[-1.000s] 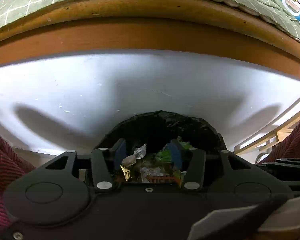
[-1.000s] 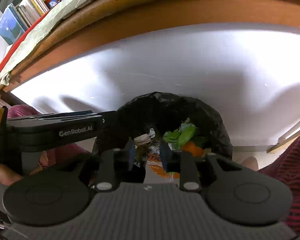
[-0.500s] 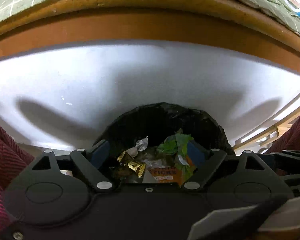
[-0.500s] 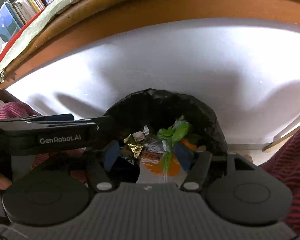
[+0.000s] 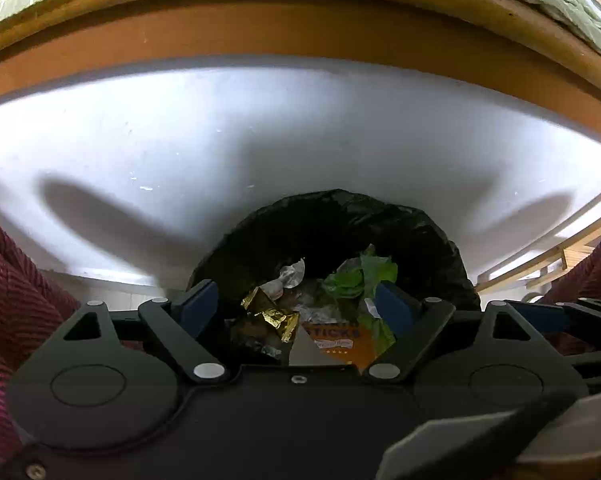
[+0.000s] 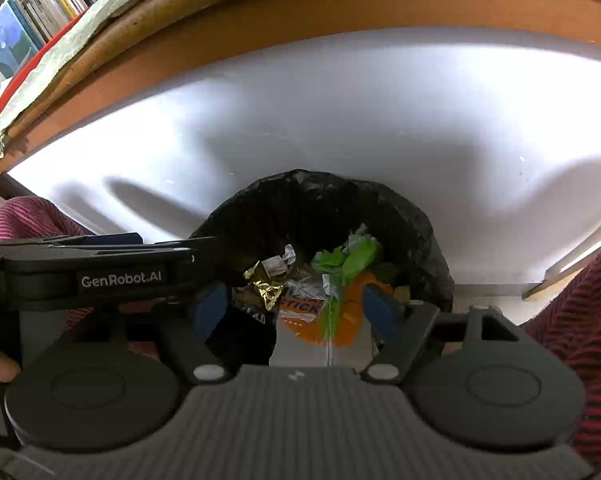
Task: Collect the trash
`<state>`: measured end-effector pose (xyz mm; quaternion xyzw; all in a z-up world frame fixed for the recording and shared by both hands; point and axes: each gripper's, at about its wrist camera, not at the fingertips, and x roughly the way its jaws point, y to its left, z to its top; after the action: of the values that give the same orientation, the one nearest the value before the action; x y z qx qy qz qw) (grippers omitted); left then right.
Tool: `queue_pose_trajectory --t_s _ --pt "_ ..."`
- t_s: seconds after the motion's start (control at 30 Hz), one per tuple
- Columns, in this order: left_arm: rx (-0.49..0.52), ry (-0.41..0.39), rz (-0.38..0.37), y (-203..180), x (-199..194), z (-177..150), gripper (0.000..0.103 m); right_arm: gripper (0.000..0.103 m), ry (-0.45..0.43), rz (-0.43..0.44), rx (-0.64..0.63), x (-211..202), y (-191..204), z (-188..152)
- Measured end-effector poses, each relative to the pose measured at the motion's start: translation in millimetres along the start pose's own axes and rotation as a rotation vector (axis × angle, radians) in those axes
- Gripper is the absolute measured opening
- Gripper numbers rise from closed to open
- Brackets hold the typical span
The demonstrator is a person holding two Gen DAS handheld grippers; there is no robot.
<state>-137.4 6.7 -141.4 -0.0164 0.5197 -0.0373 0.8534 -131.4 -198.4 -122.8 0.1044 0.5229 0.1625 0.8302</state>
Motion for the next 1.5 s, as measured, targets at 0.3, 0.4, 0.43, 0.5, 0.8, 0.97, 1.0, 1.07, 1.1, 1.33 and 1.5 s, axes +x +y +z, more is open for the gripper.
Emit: queue_pose_trajectory --t_s 0.3,0.4,0.43,0.5,0.8,0.97,1.0,1.07,1.1,1.33,1.5 --pt "-0.002 0.006 -0.009 -1.2 2.2 -0.7 0.086 0.085 0.004 -0.001 0.001 1.1 -0.1 -1.0" --pt "-0.006 0.010 -0.010 -1.2 2.3 -0.8 0.086 0.085 0.003 -0.001 0.003 1.1 0.0 -0.6" --pt "-0.008 0.011 -0.010 -1.4 2.7 -1.0 0.086 0.085 0.003 -0.001 0.004 1.0 -0.1 -0.8" --pt "-0.012 0.015 -0.011 -0.7 3.0 -0.9 0.086 0.085 0.004 -0.001 0.005 0.8 0.1 -1.5" --pt "-0.014 0.019 -0.015 -0.3 4.5 -1.8 0.086 0.085 0.006 -0.004 0.003 1.0 -0.2 -1.9" --pt "-0.014 0.019 -0.015 -0.5 4.6 -2.0 0.086 0.086 0.008 -0.005 0.003 1.1 -0.7 -2.4" --pt "-0.015 0.021 -0.016 -0.5 4.6 -2.0 0.086 0.086 0.008 -0.005 0.003 1.3 -0.5 -2.1" --pt "-0.014 0.021 -0.017 0.5 5.0 -2.0 0.086 0.086 0.008 -0.005 0.003 1.1 -0.7 -2.7" --pt "-0.013 0.020 -0.017 0.3 4.7 -2.0 0.086 0.086 0.008 -0.005 0.004 1.5 -0.1 -2.2" --pt "-0.013 0.020 -0.016 -0.2 4.7 -2.0 0.086 0.086 0.008 -0.005 0.005 1.5 0.3 -3.0" --pt "-0.012 0.020 -0.016 -0.2 4.6 -1.9 0.086 0.086 0.008 -0.006 0.006 2.0 0.8 -3.0"
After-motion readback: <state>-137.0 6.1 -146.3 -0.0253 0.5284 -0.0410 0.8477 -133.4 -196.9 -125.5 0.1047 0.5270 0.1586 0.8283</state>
